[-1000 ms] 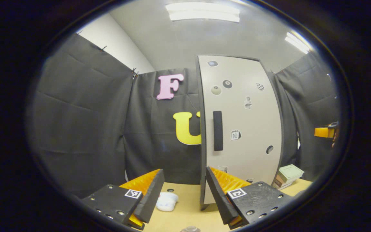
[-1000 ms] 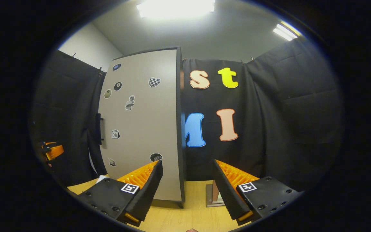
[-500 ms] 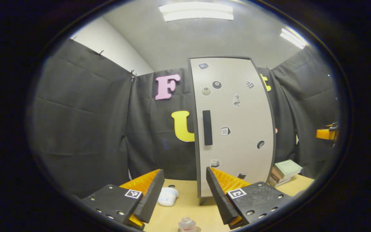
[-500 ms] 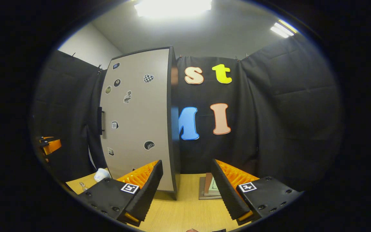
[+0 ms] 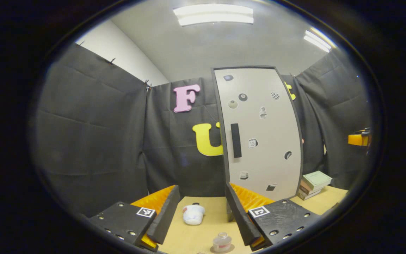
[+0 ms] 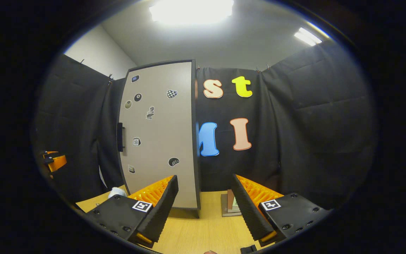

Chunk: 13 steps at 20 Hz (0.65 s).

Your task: Open the cabinet door with the right hand, grasp the bottle in the cabinet with the left hand and place it on the coaster, then close the cabinet door with the right hand.

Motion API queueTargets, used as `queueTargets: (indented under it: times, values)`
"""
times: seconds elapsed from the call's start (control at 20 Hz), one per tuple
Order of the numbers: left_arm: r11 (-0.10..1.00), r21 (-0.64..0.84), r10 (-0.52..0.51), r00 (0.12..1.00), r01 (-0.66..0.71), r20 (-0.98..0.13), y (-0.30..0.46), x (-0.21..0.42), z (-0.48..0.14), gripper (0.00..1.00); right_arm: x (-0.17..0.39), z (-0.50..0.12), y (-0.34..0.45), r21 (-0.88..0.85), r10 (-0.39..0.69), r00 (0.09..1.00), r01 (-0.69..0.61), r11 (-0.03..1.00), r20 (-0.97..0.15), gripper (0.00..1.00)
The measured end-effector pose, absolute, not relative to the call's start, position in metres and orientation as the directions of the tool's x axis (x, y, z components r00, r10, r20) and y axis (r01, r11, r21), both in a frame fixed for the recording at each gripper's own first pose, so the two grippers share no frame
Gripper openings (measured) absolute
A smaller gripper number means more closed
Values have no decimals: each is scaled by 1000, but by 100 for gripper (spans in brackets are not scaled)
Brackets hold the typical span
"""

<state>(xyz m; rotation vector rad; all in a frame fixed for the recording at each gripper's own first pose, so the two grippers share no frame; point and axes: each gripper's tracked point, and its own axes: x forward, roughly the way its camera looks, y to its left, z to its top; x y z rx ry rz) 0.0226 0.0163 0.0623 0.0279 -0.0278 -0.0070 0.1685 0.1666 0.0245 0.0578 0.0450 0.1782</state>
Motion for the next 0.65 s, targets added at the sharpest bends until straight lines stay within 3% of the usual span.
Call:
queueTargets:
  times: [0.65]
  values:
    - [1000,8,-6,999,6,48,48,8,67,79,147,36,183,43,166,986,-165,985,-22,96]
